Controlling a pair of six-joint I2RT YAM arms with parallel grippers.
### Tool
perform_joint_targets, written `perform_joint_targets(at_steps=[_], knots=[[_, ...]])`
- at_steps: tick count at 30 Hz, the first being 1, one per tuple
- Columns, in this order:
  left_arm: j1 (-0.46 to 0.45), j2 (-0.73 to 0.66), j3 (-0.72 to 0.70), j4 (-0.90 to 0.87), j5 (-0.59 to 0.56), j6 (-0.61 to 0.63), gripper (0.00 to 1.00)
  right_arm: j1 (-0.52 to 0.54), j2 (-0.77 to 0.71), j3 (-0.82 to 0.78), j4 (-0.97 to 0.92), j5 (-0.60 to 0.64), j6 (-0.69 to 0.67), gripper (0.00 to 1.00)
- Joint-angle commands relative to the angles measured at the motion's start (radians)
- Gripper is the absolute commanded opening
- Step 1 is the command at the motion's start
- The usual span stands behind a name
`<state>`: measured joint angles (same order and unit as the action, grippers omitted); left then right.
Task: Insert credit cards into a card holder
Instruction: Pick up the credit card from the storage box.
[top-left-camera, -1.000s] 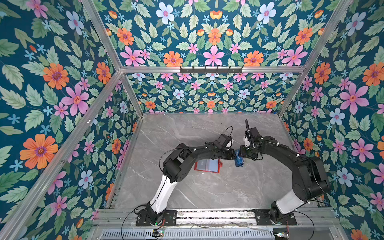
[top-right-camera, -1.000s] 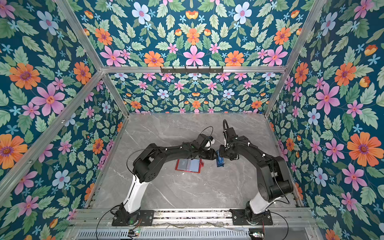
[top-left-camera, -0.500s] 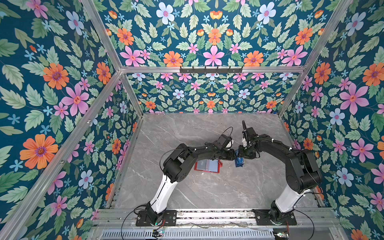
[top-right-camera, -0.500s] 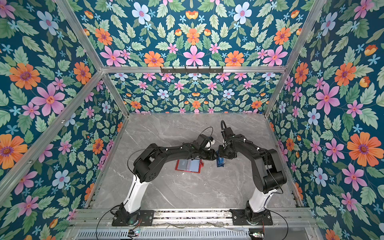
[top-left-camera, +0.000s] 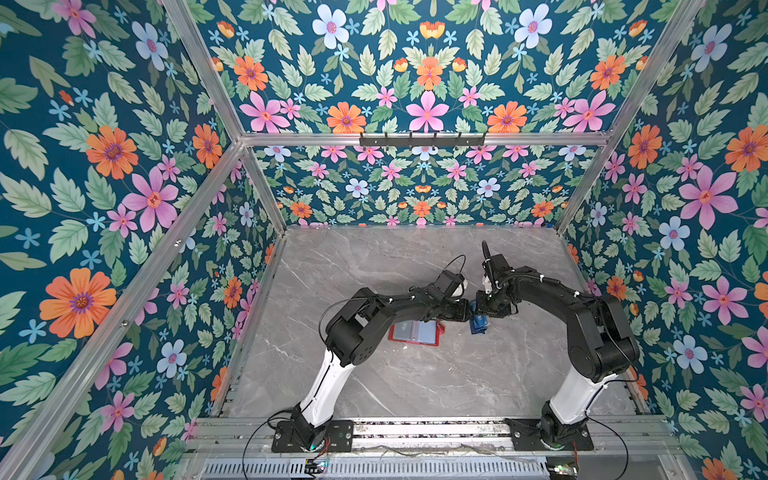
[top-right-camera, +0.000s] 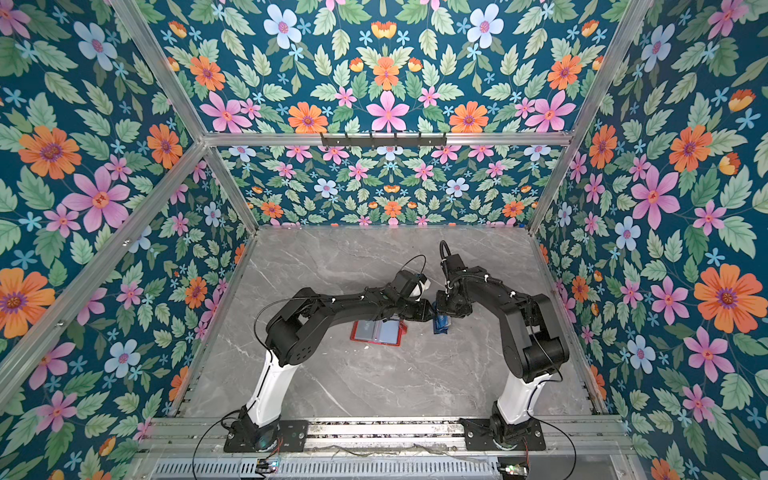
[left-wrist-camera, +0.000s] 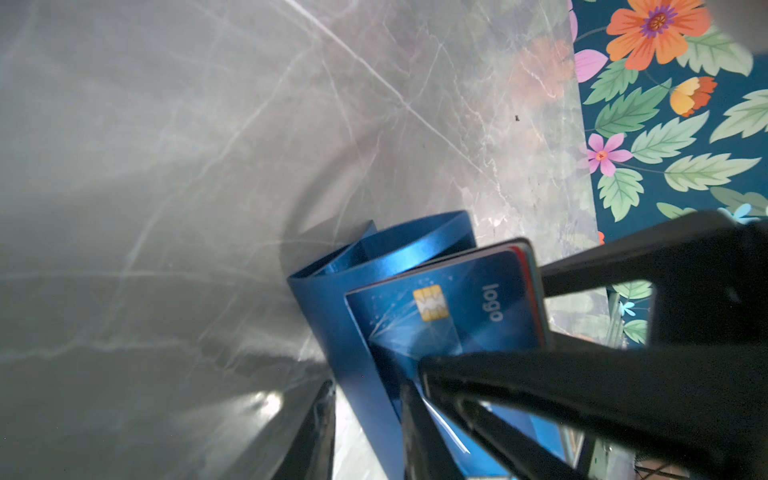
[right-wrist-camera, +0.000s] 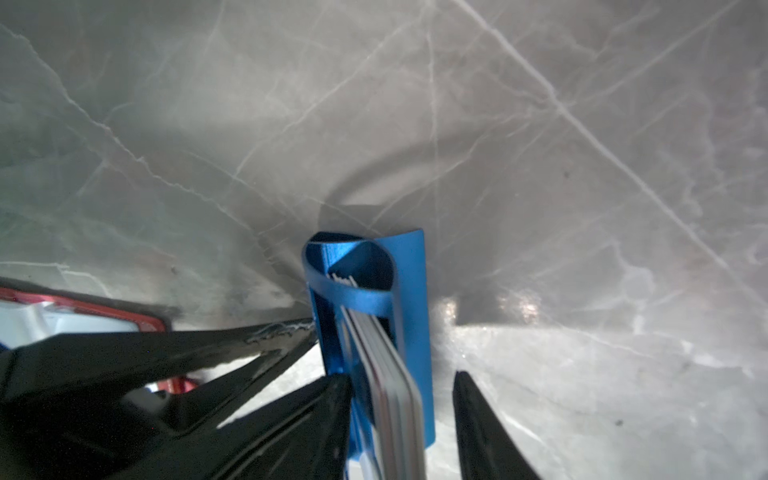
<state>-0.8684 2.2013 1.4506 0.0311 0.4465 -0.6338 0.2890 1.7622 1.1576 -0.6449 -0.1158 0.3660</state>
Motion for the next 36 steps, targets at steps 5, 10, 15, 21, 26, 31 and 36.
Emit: perform_joint_targets(at_steps=[5,10,15,21,26,31,36], knots=[[0.002,-0.010,-0.012,-0.071,-0.045,0.001,0.28,-0.001,0.005,0.008,-0.056,0.071,-0.017,0.36],[0.002,-0.014,-0.016,-0.068,-0.051,-0.004,0.28,-0.001,-0.005,0.006,-0.067,0.059,-0.021,0.36],[0.002,-0.015,-0.020,-0.059,-0.049,-0.013,0.28,-0.001,-0.016,0.002,-0.071,0.030,-0.024,0.37],[0.002,-0.012,-0.018,-0.047,-0.048,-0.028,0.28,0.001,-0.026,0.004,-0.079,0.012,-0.024,0.37],[-0.001,-0.012,-0.019,-0.039,-0.052,-0.038,0.28,0.012,-0.037,0.011,-0.093,0.015,-0.021,0.34],[-0.006,-0.010,-0.018,-0.031,-0.053,-0.049,0.28,0.020,-0.039,0.014,-0.099,0.020,-0.015,0.31],[-0.007,-0.009,-0.021,-0.031,-0.059,-0.049,0.28,0.025,-0.052,0.015,-0.114,0.042,-0.010,0.29]])
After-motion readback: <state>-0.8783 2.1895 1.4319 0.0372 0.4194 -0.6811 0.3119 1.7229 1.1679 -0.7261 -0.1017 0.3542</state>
